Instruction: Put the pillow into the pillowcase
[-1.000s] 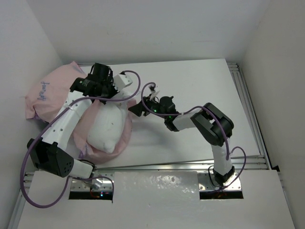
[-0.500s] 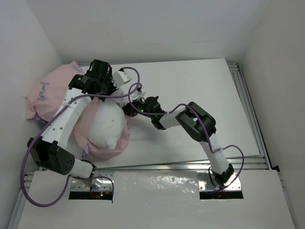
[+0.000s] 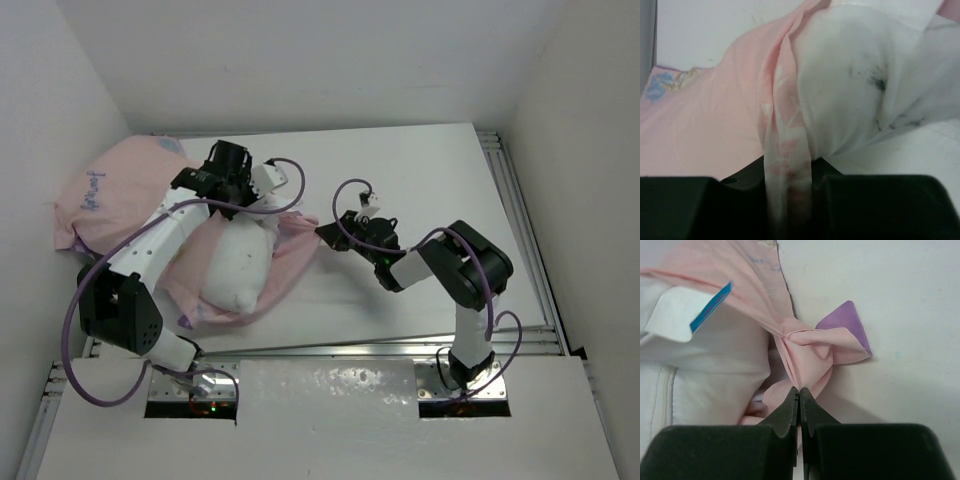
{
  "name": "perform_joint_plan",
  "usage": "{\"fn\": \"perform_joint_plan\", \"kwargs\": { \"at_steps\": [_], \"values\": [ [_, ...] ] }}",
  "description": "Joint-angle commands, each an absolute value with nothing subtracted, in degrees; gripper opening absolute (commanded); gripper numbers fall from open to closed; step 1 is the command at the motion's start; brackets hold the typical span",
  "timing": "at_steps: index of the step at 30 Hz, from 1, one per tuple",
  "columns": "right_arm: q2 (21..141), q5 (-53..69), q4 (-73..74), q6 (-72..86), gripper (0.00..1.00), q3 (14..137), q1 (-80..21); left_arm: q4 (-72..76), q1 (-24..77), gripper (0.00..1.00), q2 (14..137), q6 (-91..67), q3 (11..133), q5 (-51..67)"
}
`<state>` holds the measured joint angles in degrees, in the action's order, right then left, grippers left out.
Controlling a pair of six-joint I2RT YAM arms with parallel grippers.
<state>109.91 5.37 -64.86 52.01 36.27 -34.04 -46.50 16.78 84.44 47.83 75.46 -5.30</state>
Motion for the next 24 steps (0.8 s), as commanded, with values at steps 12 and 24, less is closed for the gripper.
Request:
{"fn": "perform_joint_plan", "kwargs": {
  "at_steps": [12, 24],
  "values": [
    [94.40, -1.32, -47.11, 25.86, 0.46, 38.32, -37.08, -46.76, 21.36, 0.01, 85.26, 43.86, 77.26, -9.76],
    [112.84, 0.18, -42.20, 22.94, 0.37, 55.55, -45.00, -47.02, 21.36, 0.01, 85.52, 42.72, 78.84, -8.88]
  ]
}}
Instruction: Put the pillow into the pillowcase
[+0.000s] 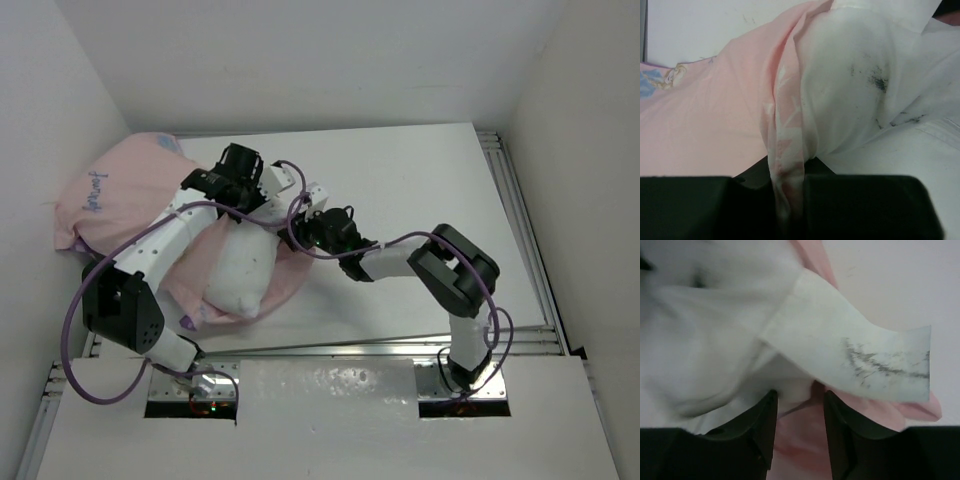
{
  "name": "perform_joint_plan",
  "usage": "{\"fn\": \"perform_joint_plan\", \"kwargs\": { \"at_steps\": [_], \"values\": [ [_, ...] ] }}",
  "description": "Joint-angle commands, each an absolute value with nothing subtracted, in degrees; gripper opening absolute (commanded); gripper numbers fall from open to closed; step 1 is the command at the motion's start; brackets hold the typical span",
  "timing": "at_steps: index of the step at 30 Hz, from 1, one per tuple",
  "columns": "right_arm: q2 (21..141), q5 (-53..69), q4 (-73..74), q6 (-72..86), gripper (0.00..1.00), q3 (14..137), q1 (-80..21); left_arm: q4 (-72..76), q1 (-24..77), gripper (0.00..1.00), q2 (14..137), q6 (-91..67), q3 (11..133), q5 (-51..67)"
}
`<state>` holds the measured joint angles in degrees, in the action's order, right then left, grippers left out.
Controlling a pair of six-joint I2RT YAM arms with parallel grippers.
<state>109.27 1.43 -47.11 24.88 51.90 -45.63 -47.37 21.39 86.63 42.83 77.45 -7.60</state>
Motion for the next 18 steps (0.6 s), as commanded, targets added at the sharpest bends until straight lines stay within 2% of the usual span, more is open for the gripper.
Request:
{"fn": "perform_joint_plan", "kwargs": {
  "at_steps": [1, 2, 10, 11, 15, 18],
  "values": [
    [113.81, -1.48, -40.71, 22.59, 0.43, 57.98, -44.91, -47.02, 21.36, 0.01, 85.52, 42.63, 78.84, -8.79],
    [114.69, -1.76, -38.26, 21.72, 0.46, 59.31, -45.00, -47.02, 21.36, 0.01, 85.43, 42.45, 78.84, -8.62],
    [122.07, -7.03, -33.14, 20.03, 0.50, 66.34, -45.88, -47.29, 21.36, 0.01, 85.34, 42.10, 78.66, -7.65],
    [122.52, -8.51, -28.87, 19.34, 0.50, 68.10, -45.88, -47.29, 21.36, 0.01, 85.34, 41.93, 78.75, -7.65],
    [124.45, -10.10, -18.92, 18.37, 0.50, 74.86, -45.88, -48.60, 21.36, 0.01, 85.25, 41.49, 80.41, -7.47],
    [123.14, -8.18, -15.20, 17.49, 0.47, 72.35, -45.88, -48.95, 21.36, 0.01, 84.90, 41.57, 81.91, -7.30]
  ]
}}
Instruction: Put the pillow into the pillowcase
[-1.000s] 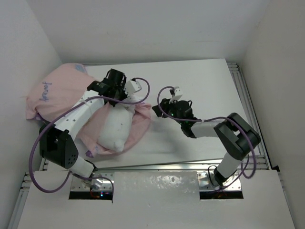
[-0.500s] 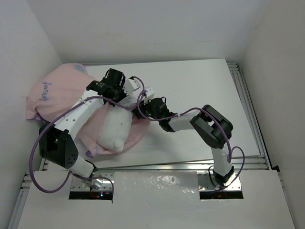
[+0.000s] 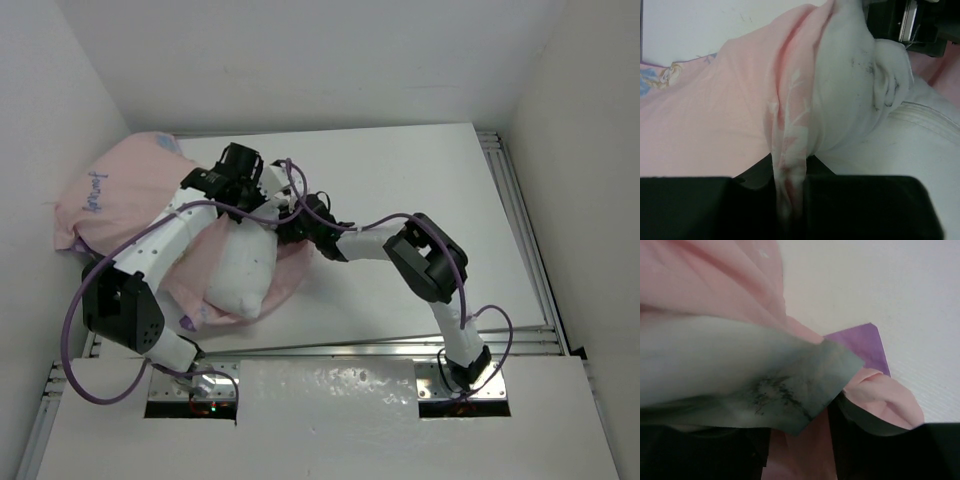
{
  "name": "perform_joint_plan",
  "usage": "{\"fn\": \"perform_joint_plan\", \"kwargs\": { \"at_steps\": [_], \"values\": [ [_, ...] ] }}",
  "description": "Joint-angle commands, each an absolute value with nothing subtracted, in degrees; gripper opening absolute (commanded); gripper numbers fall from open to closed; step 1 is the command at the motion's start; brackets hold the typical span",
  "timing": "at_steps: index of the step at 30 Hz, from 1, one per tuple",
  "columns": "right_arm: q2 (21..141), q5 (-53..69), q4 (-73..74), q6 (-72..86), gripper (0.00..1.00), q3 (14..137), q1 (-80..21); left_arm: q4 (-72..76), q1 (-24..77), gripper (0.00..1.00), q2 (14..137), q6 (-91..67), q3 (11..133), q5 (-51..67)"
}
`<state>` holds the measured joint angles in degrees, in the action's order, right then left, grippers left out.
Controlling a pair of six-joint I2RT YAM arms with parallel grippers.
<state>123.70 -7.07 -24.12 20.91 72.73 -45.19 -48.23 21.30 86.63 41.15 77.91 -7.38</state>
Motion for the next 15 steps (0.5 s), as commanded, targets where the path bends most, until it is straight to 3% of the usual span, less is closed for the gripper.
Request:
{"fn": "perform_joint_plan", "kwargs": {
  "at_steps": [1, 2, 4, 6, 11, 12, 15],
  "values": [
    [122.53, -7.48, -15.03, 18.01, 0.44, 71.81, -45.88, -49.04, 21.36, 0.01, 84.90, 41.66, 82.26, -7.12],
    [122.69, -6.08, -14.25, 18.71, 0.41, 72.33, -45.97, -49.04, 21.36, 0.01, 84.82, 41.66, 82.53, -6.77],
    [124.71, -6.06, -10.30, 21.08, 0.27, 74.26, -45.97, -49.13, 21.36, 0.01, 84.81, 41.40, 83.32, -5.80],
    [126.12, -9.04, -7.84, 22.94, 0.03, 76.20, -45.88, -49.66, 21.36, 0.01, 84.55, 41.22, 83.41, -5.36],
    [122.01, -13.46, -11.32, 26.44, 0.00, 69.04, -43.69, -51.85, 21.36, 0.03, 82.71, 41.75, 82.18, -3.61],
    [118.69, -7.01, -18.65, 27.59, 0.00, 66.04, -42.81, -52.64, 21.36, 0.07, 82.27, 42.71, 82.00, -2.56],
    [114.36, 5.75, -35.22, 30.76, 0.00, 56.53, -40.78, -57.73, 21.36, 0.42, 82.18, 45.87, 81.91, 4.81]
  ]
}}
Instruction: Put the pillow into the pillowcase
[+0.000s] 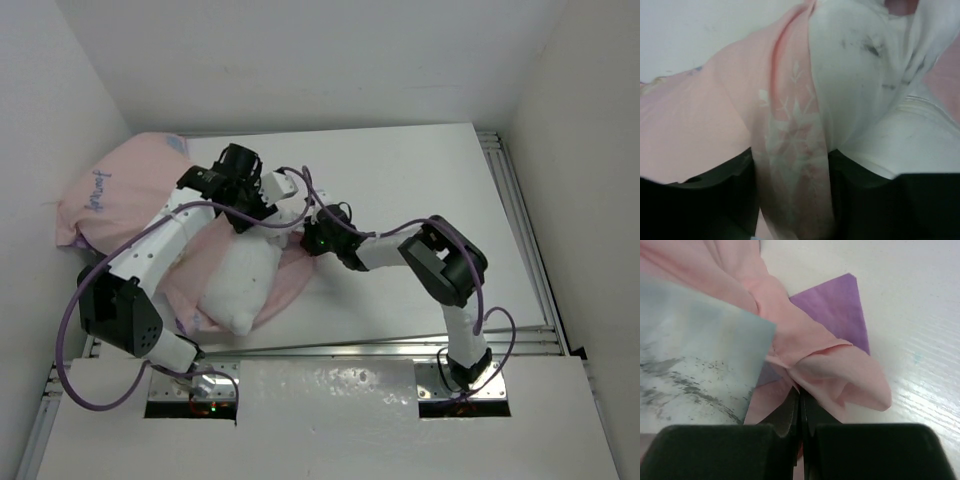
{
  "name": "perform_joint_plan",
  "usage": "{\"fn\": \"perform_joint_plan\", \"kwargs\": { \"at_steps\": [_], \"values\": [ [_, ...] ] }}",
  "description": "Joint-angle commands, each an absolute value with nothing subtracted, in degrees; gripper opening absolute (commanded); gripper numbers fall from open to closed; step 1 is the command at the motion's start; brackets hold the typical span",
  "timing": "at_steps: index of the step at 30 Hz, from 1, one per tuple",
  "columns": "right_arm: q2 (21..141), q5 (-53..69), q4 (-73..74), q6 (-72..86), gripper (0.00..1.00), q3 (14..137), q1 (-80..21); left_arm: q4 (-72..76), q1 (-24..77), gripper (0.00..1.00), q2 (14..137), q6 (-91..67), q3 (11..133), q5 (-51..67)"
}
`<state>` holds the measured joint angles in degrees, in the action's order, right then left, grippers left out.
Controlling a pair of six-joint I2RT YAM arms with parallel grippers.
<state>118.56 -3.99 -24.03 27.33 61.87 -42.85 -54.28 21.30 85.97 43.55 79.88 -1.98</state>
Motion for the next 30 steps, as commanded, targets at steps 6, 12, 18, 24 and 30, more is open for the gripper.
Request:
{"fn": "perform_joint_plan", "kwargs": {
  "at_steps": [6, 12, 18, 24, 30],
  "values": [
    [110.13, 13.35, -49.99, 41.38, 0.00, 51.25, -39.38, -63.71, 22.06, 0.56, 83.05, 46.32, 88.40, 17.12],
    [110.12, 15.55, -57.64, 49.12, 0.00, 48.26, -37.01, -66.36, 35.47, 0.65, 85.86, 43.86, 99.75, 21.71],
    [110.13, 18.02, -63.90, 53.70, 0.00, 44.92, -35.51, -63.91, 40.78, 0.30, 90.44, 38.50, 87.56, 15.74],
    [109.51, 20.74, -65.73, 54.13, 0.00, 40.44, -33.49, -45.28, 38.69, 0.32, 86.14, 33.58, 78.58, -6.29],
    [111.36, 28.90, -81.33, 57.48, 0.00, 35.07, -31.20, -43.08, 35.25, 0.36, 87.98, 35.94, 68.67, -13.35]
  ]
}}
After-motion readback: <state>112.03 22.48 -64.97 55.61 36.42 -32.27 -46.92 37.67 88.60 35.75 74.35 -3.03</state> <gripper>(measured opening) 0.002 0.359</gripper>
